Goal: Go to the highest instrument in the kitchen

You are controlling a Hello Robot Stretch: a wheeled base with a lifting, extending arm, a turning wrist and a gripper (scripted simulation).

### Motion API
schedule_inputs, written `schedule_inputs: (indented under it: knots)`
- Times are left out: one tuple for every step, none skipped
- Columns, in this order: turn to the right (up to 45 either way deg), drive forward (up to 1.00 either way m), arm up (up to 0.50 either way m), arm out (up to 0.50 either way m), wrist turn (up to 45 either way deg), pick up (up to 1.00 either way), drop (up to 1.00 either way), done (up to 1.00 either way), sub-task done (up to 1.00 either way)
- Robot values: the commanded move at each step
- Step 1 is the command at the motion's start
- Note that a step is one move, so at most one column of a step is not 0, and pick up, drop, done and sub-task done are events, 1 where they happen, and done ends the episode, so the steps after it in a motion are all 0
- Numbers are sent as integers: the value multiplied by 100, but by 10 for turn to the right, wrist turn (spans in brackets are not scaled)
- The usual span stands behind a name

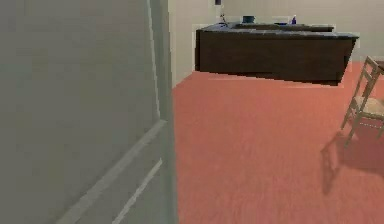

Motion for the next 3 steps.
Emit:
schedule_inputs:
  knots:
    - [450,0,0,0,0,0,0,0,0]
    - [450,0,0,0,0,0,0,0,0]
    - [180,0,0,0,0,0,0,0,0]
